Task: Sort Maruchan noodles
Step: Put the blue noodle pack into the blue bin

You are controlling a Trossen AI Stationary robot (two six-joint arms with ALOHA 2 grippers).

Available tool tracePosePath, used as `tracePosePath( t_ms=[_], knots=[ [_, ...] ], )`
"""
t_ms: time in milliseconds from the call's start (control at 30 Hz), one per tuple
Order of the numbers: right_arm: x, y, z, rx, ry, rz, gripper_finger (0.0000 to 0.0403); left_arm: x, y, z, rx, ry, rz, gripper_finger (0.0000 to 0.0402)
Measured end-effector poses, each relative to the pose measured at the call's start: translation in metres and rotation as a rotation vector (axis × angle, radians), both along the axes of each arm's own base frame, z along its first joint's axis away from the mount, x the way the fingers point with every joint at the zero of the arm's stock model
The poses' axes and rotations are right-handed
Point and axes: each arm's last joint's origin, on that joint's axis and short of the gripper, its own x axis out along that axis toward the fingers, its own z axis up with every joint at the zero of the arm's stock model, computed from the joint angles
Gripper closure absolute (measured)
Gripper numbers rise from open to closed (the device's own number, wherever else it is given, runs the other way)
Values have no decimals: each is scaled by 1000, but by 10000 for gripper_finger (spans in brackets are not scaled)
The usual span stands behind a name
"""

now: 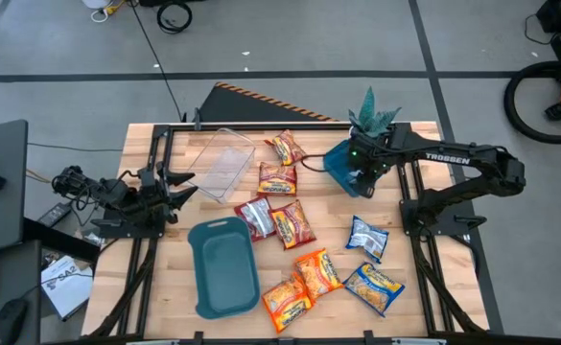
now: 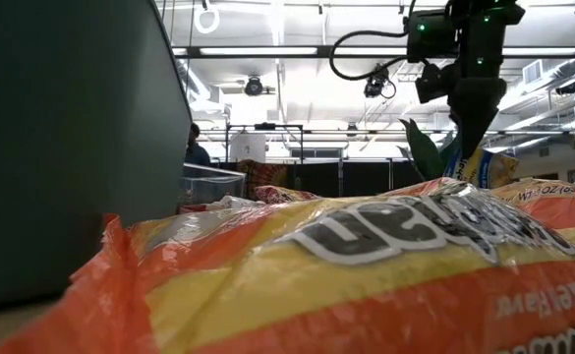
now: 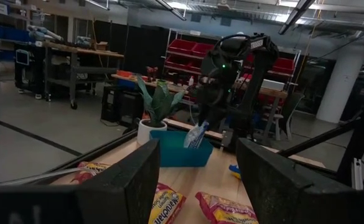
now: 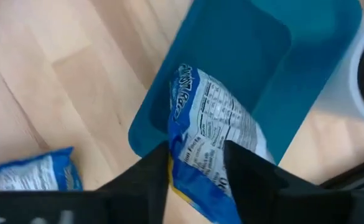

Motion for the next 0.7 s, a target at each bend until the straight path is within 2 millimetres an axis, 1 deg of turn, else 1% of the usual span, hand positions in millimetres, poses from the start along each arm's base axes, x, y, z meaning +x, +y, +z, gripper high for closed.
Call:
tracePosePath(
  t_ms=[200,267,333,400,467,567,700],
  knots=[
    [3,0,-5,-25,62,138,151,0,0,0,2,1,0,184],
    [6,-2,-9,-24,93,161,135,0,0,0,2,2,0,184],
    [9,-4,-14,-35,143,190,129,0,0,0,3,3,0,184],
    [10,-5,-19,-61,205,213,132,0,0,-1,5,9,0,184],
    [10,-6,-22,-104,270,233,145,0,0,-1,10,13,0,184],
    [10,-6,-23,-161,336,276,175,0,0,-1,11,13,1,184],
    [11,-4,-22,-189,355,322,222,0,0,-1,11,13,1,184]
  ],
)
